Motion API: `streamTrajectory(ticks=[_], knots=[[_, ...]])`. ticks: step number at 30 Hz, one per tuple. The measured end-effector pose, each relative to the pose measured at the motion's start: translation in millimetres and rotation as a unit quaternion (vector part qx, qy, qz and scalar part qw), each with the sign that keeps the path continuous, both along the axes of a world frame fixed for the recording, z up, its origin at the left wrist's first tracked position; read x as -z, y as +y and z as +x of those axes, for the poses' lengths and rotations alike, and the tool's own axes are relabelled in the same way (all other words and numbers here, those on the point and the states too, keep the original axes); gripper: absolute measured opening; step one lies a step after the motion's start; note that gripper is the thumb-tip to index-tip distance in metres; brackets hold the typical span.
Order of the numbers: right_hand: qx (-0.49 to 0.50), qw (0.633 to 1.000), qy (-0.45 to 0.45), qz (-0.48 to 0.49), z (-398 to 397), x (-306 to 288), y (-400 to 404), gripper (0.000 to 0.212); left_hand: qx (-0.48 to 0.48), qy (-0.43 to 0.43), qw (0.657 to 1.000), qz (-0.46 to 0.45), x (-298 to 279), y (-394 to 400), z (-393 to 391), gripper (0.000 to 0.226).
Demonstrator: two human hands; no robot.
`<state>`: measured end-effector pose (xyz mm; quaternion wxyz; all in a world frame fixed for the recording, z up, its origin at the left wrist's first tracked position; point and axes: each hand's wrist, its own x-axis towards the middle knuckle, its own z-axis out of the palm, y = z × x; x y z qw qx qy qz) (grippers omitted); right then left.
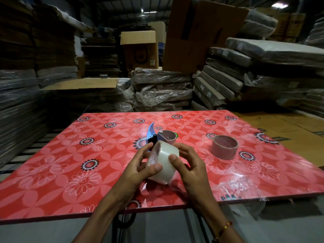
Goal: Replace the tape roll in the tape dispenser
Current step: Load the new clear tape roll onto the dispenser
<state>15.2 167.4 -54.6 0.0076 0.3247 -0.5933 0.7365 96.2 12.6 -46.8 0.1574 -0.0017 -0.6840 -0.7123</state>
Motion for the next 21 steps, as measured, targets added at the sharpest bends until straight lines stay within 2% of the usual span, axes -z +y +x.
streamTrajectory(ticks=[5, 8, 10, 12, 17, 21], knots=[[0.051, 0.994, 0.092, 0.031, 2.2, 2.6, -0.3, 0.028, -0.023, 0.028, 0.999, -0.006, 0.7, -0.1, 2.3, 0.081], [0.026, 0.997, 0.046, 0.049, 2.1, 2.8, -2.0, 0.033, -0.034, 0.042, 0.999, 0.001, 2.4, -0.6, 2.2, 0.093], [-0.017, 0.998, 0.003, 0.067, 1.6, 1.8, -2.9, 0.026, -0.054, 0.063, 0.996, 0.011, 2.7, -0.5, 1.7, 0.106], [-0.054, 0.994, 0.008, 0.096, 1.7, 0.9, -2.2, 0.018, -0.073, 0.085, 0.994, 0.013, 3.6, -1.6, 0.6, 0.110], [-0.093, 0.989, -0.001, 0.113, 2.7, -0.8, 0.2, 0.020, -0.065, 0.070, 0.995, 0.010, 3.0, -3.6, 1.0, 0.091], [-0.083, 0.985, 0.057, 0.137, -1.6, 2.7, -0.5, 0.023, -0.066, 0.065, 0.994, 0.062, -1.6, -1.0, 2.3, 0.067]])
